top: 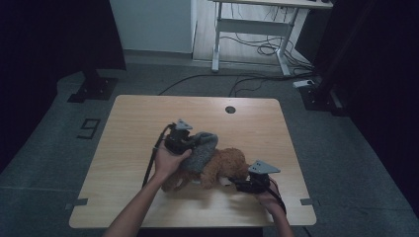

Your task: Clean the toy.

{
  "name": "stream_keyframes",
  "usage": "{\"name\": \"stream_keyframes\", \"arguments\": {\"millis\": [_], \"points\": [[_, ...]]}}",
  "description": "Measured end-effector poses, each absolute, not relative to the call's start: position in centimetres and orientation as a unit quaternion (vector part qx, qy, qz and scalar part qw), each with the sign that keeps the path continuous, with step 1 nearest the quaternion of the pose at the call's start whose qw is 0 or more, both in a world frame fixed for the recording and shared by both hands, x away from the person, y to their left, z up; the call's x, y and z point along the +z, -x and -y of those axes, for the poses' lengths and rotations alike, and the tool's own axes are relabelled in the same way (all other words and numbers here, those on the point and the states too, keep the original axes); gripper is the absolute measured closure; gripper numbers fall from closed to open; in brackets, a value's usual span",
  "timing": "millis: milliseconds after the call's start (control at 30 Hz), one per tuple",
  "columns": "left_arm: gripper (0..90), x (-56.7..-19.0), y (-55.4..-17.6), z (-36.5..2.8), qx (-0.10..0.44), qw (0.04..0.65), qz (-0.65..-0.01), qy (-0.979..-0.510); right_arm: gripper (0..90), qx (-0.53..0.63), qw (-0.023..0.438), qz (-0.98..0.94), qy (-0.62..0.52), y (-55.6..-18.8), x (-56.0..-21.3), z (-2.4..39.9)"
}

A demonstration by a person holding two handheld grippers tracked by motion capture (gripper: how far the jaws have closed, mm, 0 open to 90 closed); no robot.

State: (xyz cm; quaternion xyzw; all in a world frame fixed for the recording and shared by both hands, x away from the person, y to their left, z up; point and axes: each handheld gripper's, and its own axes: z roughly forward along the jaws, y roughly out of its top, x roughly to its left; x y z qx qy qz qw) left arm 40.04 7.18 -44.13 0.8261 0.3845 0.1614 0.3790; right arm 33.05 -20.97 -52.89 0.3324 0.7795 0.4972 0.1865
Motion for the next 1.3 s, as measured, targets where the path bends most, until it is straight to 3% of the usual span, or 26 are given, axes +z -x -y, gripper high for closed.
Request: {"name": "stream_keyframes", "arguments": {"millis": [267,400,533,700,833,1033,1300], "points": [[80.8,-45.1,-38.5,-8.3,0.157,0.4,-0.386,-0.817,15.2,0.491,0.152,-0.777,-0.363,-32.7,-51.4,22.0],[81.0,-45.4,-36.9,-8.4,0.176,0.409,-0.37,-0.816,13.6,0.528,0.124,-0.749,-0.38,-32.5,-50.1,24.0],[81.0,-45.4,-35.7,-8.7,0.172,0.419,-0.363,-0.815,12.3,0.55,0.131,-0.721,-0.4,-32.5,-48.1,25.3],[81.0,-45.8,-34.7,-9.7,0.147,0.442,-0.364,-0.807,6.8,0.516,0.125,-0.752,-0.392,-33.5,-47.6,23.5],[81.1,-46.2,-33.9,-10.9,0.114,0.46,-0.369,-0.8,2.0,0.474,0.091,-0.785,-0.388,-34.8,-49.2,21.3],[81.5,-47.5,-32.5,-13.0,0.081,0.488,-0.375,-0.784,16.4,0.459,0.079,-0.796,-0.387,-34.4,-50.6,20.2],[81.6,-48.0,-33.5,-11.9,0.11,0.493,-0.389,-0.77,42.8,0.448,0.155,-0.79,-0.39,-33.5,-50.8,19.4]]}}
